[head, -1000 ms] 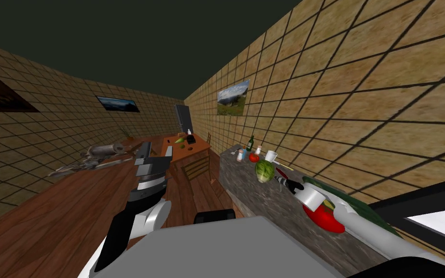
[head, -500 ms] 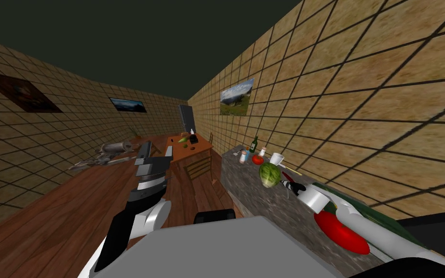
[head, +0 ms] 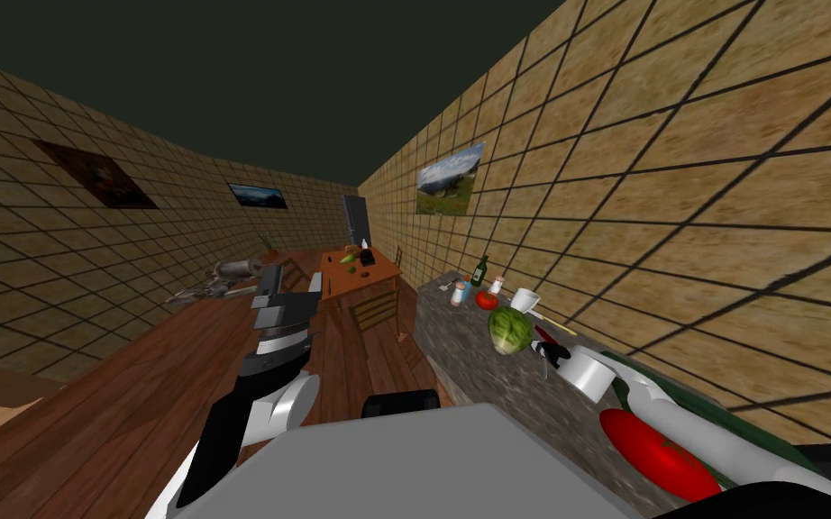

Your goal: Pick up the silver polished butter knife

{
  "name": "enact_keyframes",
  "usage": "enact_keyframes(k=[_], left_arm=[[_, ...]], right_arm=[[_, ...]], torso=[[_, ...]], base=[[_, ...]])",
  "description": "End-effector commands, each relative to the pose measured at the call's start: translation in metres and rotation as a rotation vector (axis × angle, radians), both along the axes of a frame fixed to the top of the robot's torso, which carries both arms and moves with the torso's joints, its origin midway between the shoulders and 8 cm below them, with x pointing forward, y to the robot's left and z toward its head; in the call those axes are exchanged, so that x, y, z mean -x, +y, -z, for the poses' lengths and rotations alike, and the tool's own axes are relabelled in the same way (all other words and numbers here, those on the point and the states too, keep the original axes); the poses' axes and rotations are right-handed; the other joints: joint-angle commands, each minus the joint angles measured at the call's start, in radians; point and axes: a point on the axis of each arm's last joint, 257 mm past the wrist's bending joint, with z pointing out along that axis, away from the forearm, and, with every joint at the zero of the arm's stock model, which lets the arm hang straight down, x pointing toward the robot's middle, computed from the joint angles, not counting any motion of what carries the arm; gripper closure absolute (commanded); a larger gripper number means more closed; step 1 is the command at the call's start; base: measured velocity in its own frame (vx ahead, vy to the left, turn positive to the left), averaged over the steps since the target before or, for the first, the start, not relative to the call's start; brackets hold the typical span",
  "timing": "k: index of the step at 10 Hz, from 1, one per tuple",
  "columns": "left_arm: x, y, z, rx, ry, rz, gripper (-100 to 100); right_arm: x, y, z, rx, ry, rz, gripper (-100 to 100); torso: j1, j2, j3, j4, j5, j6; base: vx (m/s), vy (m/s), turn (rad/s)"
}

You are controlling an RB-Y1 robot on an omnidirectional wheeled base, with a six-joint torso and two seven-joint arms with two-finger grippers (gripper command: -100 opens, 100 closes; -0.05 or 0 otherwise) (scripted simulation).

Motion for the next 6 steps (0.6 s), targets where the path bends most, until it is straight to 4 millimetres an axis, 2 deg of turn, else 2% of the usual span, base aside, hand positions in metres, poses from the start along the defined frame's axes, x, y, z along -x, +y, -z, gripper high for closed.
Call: enact_keyframes(k=[1,6], left_arm=[[0.000,0.000,0.000,0.000,0.000,0.000,0],[0.000,0.000,0.000,0.000,0.000,0.000,0]], right_arm=[[0.002,-0.001,0.001,-0.005,-0.005,0.017,-100],[0.017,-0.010,0.008,-0.005,-0.004,0.086,-100]], torso=[[0.000,0.000,0.000,0.000,0.000,0.000],[0.001,0.000,0.000,0.000,0.000,0.001]], base=[[-0.051,-0.031,0.060],[-0.054,-0.030,0.126]])
